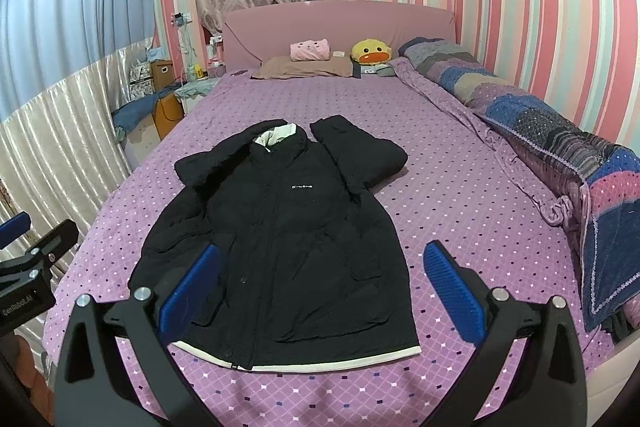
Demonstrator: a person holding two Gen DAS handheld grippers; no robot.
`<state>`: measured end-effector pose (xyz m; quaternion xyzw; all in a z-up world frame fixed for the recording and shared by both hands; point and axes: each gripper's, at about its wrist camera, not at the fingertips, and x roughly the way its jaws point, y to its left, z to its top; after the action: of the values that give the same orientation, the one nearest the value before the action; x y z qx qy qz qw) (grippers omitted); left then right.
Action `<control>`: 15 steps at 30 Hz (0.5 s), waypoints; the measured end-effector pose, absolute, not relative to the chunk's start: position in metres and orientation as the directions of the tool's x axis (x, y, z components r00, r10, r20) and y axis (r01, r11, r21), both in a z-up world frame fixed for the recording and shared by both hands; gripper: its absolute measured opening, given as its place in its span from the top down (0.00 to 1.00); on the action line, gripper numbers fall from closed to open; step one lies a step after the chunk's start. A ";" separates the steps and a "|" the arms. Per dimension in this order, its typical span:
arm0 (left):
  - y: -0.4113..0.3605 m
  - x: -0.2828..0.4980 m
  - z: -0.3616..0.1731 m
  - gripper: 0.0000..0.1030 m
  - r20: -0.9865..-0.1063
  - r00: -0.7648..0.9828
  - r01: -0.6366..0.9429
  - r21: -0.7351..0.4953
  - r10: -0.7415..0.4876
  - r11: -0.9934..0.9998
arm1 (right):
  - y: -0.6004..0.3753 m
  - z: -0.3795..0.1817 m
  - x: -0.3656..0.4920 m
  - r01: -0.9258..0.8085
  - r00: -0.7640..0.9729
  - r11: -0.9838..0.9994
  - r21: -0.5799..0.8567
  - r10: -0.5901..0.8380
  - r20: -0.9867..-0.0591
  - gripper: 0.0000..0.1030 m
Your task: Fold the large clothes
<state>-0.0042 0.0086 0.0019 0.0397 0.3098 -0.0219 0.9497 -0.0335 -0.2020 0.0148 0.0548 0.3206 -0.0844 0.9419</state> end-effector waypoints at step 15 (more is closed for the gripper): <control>0.011 -0.006 0.005 0.03 -0.582 0.812 0.079 0.056 -0.032 0.995 | -0.199 0.015 -0.039 0.206 0.785 0.977 0.047 -0.136 -0.605 0.02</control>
<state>-0.0057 0.0114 0.0052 0.0387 0.3049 -0.0292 0.9511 -0.0393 -0.1995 0.0145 0.0553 0.3154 -0.0907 0.9430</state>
